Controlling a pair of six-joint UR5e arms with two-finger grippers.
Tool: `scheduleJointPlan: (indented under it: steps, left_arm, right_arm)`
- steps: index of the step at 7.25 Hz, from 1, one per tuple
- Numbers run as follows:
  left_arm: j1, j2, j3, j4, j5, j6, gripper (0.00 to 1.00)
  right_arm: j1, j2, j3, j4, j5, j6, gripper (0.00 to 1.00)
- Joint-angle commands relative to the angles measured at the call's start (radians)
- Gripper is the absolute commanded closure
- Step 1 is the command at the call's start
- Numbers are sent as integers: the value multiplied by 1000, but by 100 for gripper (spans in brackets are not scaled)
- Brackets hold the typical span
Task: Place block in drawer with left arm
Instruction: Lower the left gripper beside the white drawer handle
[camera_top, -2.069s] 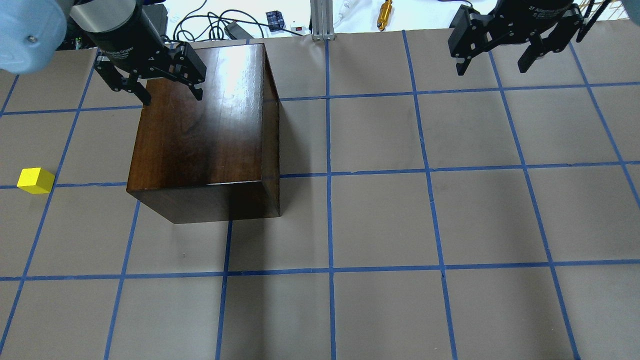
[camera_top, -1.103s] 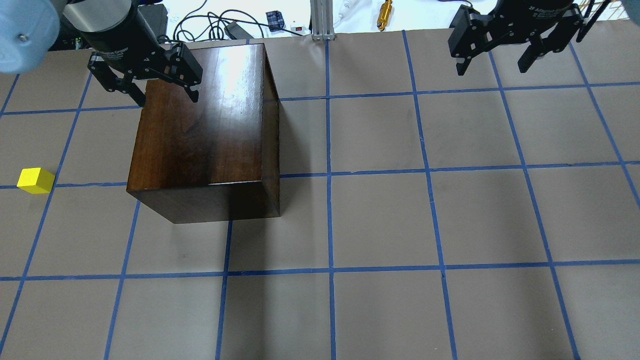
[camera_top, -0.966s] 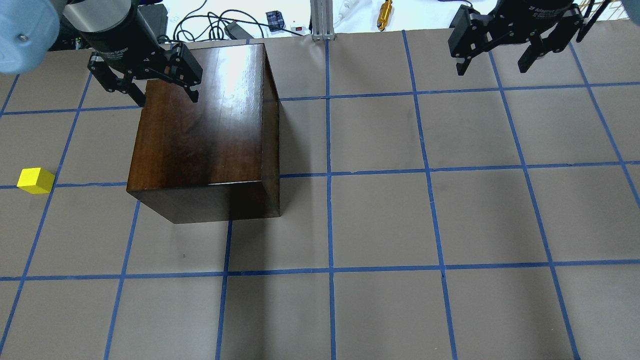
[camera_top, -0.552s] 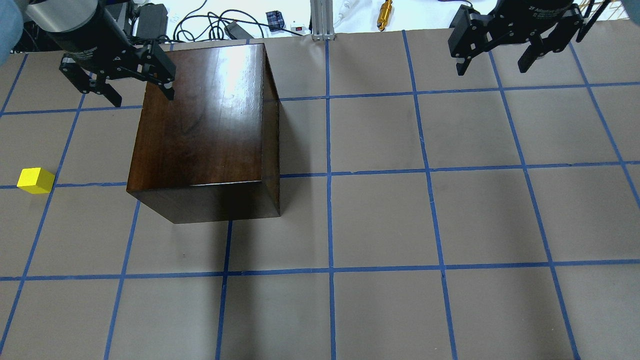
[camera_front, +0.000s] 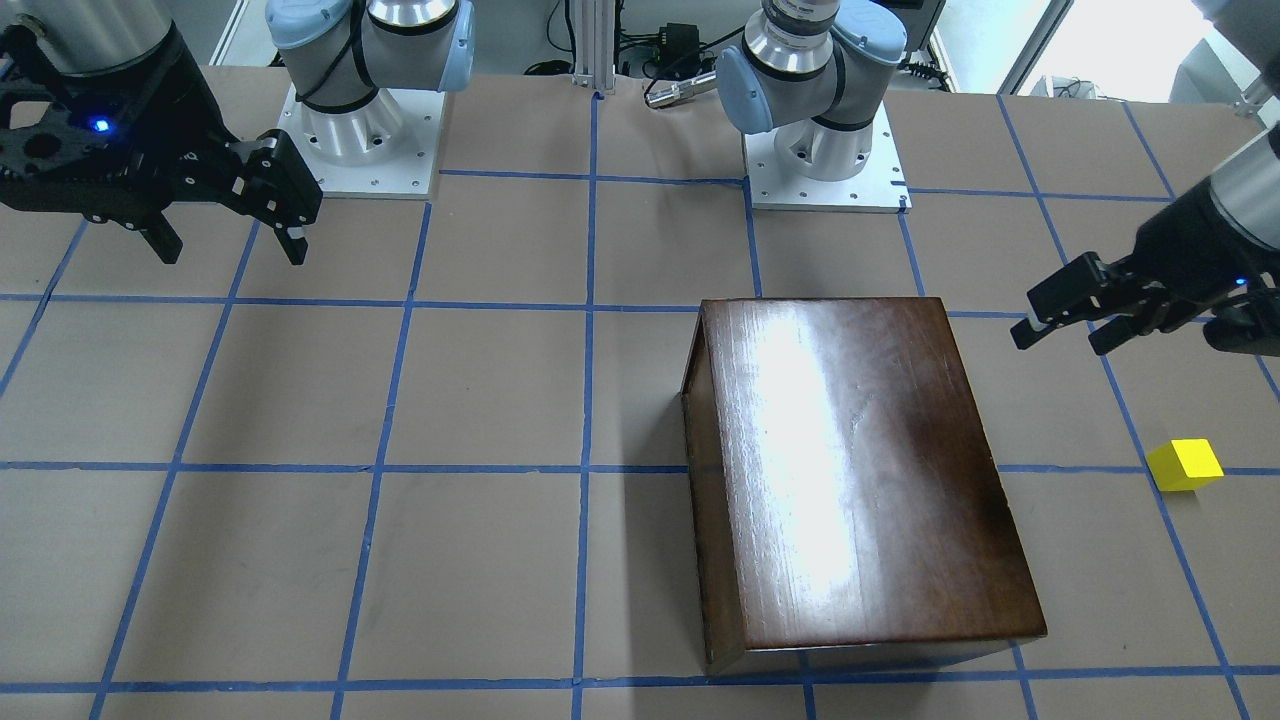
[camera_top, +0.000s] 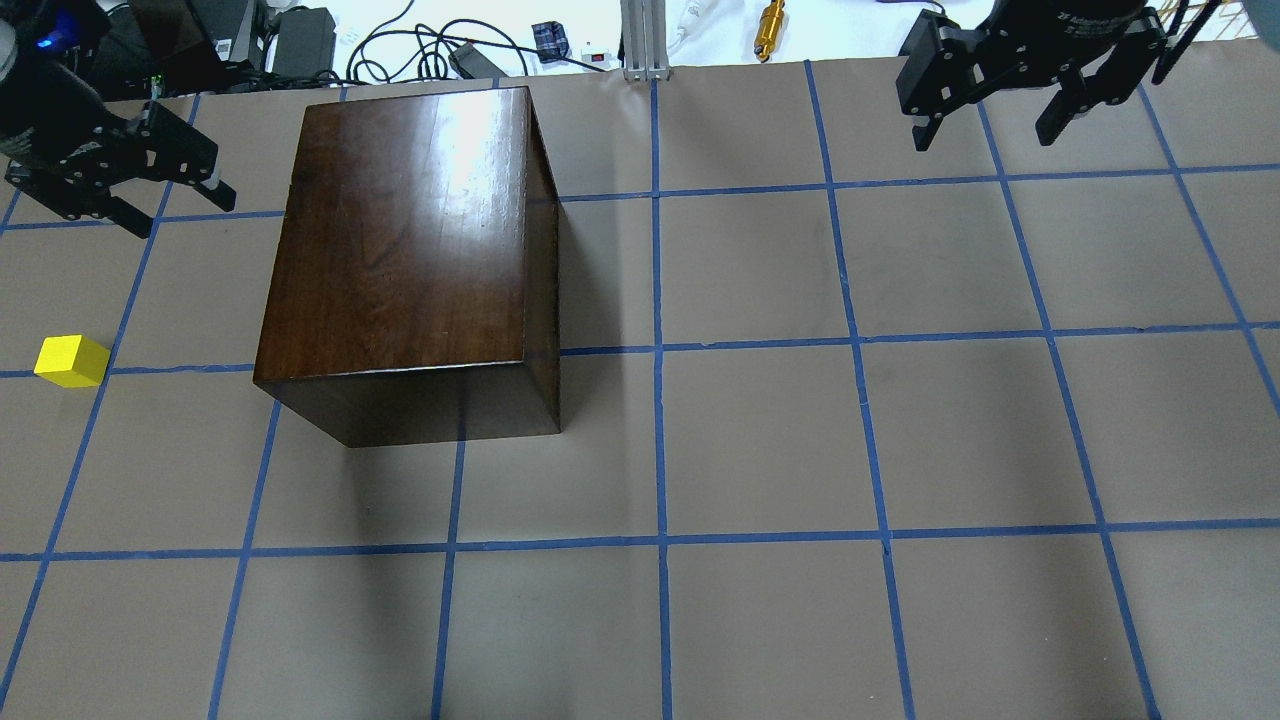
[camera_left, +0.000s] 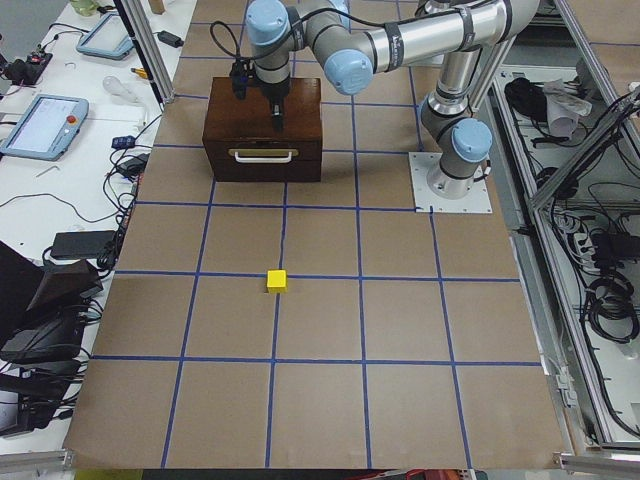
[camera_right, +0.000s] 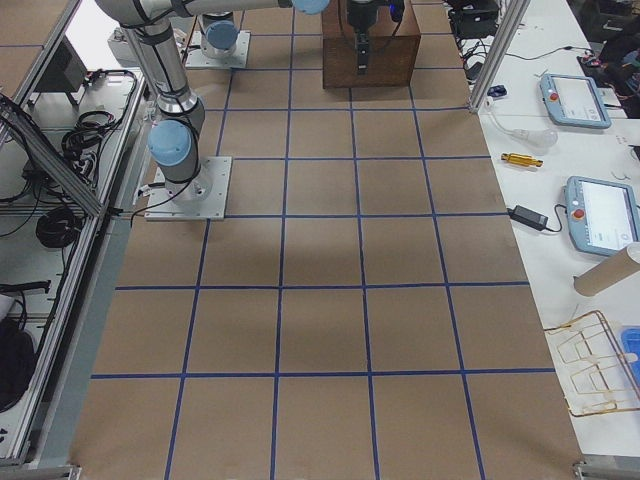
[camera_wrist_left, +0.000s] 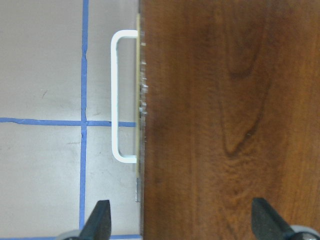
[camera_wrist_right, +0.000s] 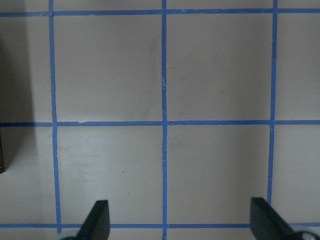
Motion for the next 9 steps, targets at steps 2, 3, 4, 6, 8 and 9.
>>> scheduleJointPlan:
  steps: [2,3,4,6,8,9]
  left_arm:
    - [59,-132,-6,29,-104,184,0]
    - [61,-180,-2,52,-104,263,0]
    - [68,-207,2,67,-100,266,0]
    - [70,-234,8,67,-91,228,0]
    - [52,-246,5,80,-30,196,0]
    - [39,-249,1,112,-28,185,0]
  right_arm:
    - [-1,-1,0,0,0,0,0]
    - [0,0,0,0,0,0,0]
    - [0,0,0,0,0,0,0]
    - [0,0,0,0,0,0,0]
    - [-1,0,0,0,0,0,0]
    - [0,0,0,0,0,0,0]
